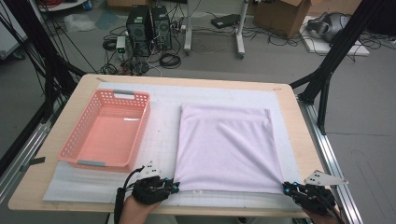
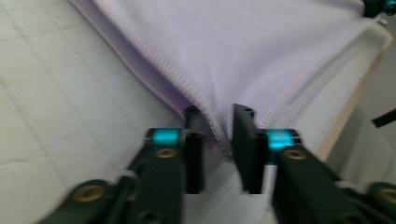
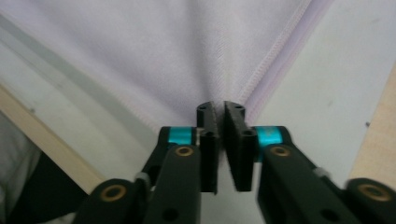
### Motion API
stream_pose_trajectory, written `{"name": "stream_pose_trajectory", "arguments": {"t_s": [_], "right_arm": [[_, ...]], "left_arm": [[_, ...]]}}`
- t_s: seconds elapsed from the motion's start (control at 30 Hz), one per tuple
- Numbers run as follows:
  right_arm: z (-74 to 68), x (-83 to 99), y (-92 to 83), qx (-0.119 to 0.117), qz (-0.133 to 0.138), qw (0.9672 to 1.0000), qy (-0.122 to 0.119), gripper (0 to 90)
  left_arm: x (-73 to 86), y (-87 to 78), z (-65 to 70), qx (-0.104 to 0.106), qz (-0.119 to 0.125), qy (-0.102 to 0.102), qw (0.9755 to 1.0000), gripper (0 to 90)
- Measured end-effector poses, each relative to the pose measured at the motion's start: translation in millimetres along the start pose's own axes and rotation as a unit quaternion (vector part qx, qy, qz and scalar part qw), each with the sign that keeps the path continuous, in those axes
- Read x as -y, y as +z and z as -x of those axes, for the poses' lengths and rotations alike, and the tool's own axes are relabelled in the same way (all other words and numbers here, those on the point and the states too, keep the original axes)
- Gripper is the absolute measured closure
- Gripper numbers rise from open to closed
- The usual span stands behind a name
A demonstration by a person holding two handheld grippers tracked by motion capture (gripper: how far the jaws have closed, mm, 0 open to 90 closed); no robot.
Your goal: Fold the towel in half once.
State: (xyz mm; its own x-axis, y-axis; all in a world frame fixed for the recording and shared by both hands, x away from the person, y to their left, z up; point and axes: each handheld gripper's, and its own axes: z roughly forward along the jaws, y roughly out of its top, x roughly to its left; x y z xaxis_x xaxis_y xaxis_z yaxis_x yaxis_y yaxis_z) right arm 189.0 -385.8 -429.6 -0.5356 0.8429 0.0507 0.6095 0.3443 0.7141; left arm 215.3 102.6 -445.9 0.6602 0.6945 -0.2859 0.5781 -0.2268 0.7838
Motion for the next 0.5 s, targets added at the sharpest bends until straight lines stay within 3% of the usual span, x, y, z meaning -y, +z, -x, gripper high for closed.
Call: {"name": "stream_pose_trajectory", "arguments": {"t_s": [0.03,0.2,0.5], "right_arm": [[1.8,0.1,-0.6,0.0,0.007,0.9999,0.008,69.7],[10.8,-1.6,-11.4,0.009,0.069,0.997,0.035,66.3],[23.8,-3.8,2.0,0.034,0.084,0.9937,0.065,68.7]], "left_arm": [[-1.6,-1.7,-0.4,-0.007,0.011,-0.002,0.9999,57.4],[-6.7,-8.1,-7.7,-0.027,0.074,0.0,0.9969,50.5],[-15.0,-1.5,-15.6,-0.046,0.094,0.007,0.9945,51.1]]}}
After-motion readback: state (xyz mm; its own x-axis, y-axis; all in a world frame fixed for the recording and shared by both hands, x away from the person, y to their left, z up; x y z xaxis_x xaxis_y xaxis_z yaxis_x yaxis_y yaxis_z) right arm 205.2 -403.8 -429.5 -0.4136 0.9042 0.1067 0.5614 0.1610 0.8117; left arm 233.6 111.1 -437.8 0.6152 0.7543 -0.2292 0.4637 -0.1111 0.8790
